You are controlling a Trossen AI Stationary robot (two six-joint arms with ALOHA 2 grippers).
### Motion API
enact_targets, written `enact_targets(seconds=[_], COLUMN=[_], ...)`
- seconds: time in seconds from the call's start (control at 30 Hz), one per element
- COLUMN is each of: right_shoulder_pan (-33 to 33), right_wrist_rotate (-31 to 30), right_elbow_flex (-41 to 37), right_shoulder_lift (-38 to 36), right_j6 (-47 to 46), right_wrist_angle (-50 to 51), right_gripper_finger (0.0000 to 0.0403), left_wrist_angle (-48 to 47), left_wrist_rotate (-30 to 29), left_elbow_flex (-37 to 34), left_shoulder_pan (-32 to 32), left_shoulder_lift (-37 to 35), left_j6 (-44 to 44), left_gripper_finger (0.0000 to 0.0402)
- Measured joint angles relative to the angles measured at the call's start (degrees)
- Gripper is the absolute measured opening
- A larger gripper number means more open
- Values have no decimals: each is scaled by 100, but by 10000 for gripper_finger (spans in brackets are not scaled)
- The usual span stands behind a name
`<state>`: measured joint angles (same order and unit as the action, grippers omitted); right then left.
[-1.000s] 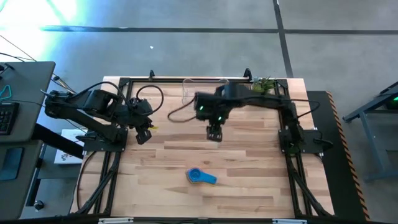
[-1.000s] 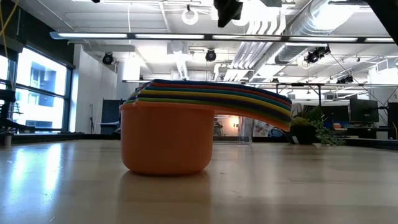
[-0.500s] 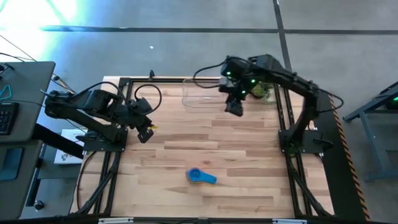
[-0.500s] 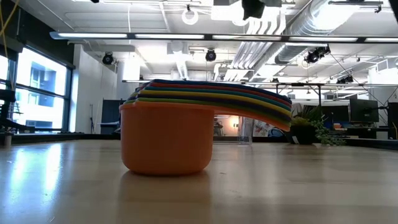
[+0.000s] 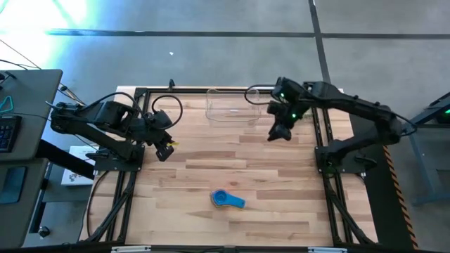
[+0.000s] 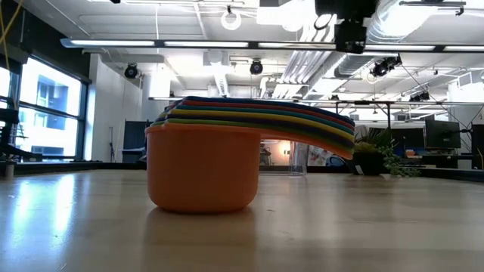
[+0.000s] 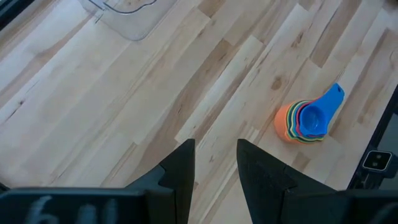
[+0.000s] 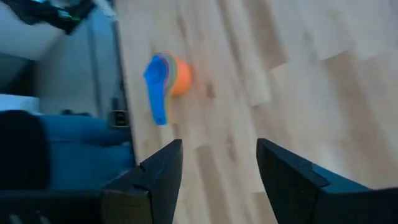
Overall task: Nest measuring cups in basket
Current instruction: Put the nest measuring cups into the transparent bin
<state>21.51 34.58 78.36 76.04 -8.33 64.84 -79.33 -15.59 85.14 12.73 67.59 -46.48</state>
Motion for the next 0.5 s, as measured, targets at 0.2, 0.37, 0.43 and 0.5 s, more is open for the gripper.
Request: enact_targets(seconds=[0.2,0.37,0.43,0.5], right_shoulder_pan=[-464,-962,-1160,-1361], right_wrist_rotate=[493,497,546,616], right_elbow_flex=[-1110,-1722,-1918,-2104], right_shoulder_lift=[-545,-608,-608,-608], right_j6=[-715,-1625,-1904,-2149], right_wrist_angle=[-1156,-2212,-2690,-3118], right_gripper_finger=[199,220,229,234], left_wrist_angle=[2,2,2,2], left_wrist_rotate=[-2,-2,-2,-2], left_elbow_flex=[0,0,0,0], left_shoulder_pan=[0,0,0,0], left_shoulder_lift=[0,0,0,0], left_j6=[0,2,3,4], left_gripper_finger=[111,111,111,111])
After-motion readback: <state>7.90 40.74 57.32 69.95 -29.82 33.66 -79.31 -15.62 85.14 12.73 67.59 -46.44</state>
